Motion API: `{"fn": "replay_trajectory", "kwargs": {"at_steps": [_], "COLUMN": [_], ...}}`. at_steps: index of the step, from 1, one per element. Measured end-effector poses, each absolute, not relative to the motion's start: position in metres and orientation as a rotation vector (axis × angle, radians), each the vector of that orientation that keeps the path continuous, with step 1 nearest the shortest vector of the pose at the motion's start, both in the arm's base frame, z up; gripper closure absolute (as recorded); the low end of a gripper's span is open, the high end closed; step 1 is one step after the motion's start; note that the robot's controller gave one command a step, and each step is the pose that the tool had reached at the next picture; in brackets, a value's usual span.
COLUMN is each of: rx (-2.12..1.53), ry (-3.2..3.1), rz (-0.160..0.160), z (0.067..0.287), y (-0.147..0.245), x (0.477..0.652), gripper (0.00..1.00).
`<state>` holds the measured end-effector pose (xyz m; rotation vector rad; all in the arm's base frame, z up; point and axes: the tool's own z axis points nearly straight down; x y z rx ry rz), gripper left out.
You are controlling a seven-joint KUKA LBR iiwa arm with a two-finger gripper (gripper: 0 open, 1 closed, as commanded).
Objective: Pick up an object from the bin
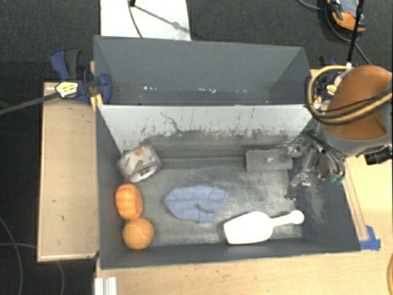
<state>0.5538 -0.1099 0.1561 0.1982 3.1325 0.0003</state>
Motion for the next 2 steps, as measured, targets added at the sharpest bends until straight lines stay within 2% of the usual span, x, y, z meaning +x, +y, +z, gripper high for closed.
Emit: {"fn": "replay_trajectory", "kwargs": {"at_steps": [1,2], "rx": [-0.262,-0.205], "ry": [3.130,3.130], "rz": [0.000,0.000], "z": [0.145,0.125], "y": [-0.097,-0.100], "x": [0.550,0.510], "gripper": [0.00,0.00]}}
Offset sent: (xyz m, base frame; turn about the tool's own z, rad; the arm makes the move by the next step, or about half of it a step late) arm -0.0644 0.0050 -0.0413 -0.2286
